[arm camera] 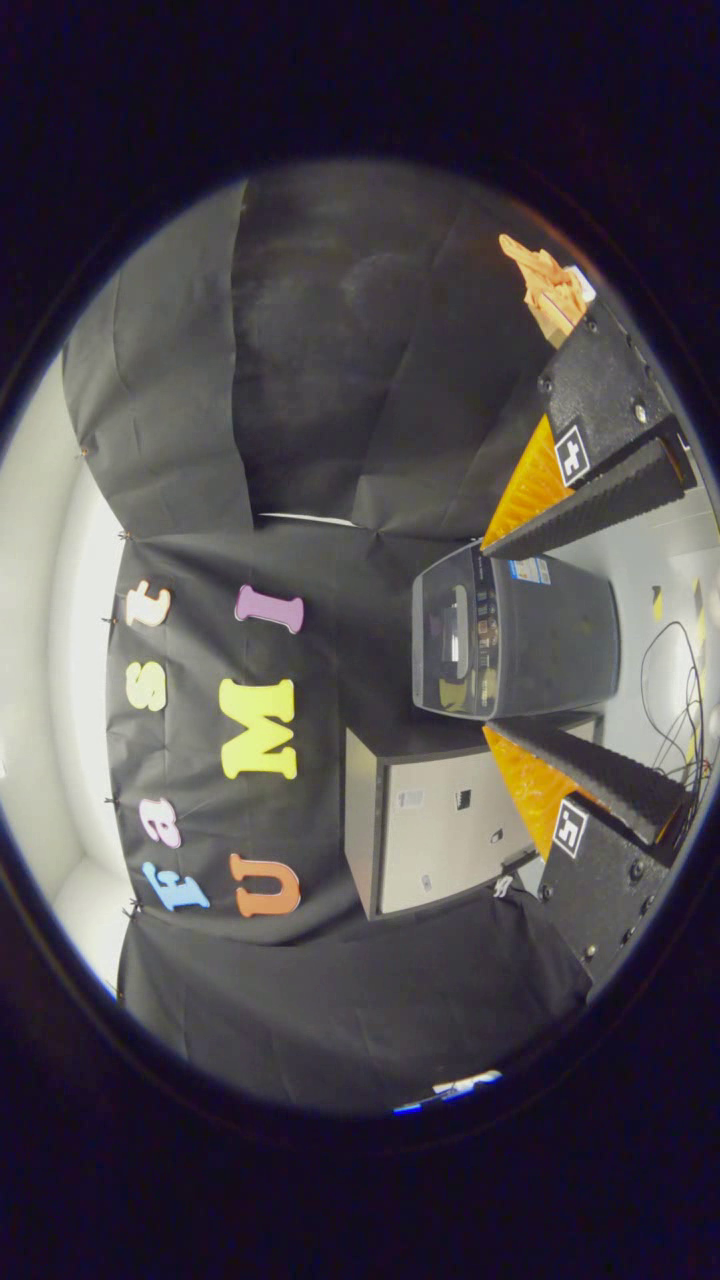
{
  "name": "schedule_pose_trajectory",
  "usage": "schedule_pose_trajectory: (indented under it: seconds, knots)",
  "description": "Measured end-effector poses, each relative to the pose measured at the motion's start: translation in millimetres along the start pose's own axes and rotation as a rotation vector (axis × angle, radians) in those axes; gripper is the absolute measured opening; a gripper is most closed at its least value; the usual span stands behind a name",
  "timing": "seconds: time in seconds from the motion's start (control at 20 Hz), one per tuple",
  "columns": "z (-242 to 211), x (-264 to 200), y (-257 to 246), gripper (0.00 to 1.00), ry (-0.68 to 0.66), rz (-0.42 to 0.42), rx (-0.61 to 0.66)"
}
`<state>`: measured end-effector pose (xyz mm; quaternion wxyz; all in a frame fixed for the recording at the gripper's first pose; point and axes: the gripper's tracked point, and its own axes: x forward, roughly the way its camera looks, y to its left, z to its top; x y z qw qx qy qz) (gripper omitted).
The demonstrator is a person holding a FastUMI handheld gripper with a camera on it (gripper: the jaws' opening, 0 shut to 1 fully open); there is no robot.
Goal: Put the clothes into the washing machine and then close the washing machine lid.
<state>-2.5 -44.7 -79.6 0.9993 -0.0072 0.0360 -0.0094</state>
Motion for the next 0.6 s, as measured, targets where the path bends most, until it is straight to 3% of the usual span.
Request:
schedule_pose_trajectory:
  seconds: [0.6]
  knots:
    - [2.8, -8.6, 0.4, 0.98, -0.007, 0.001, 0.003]
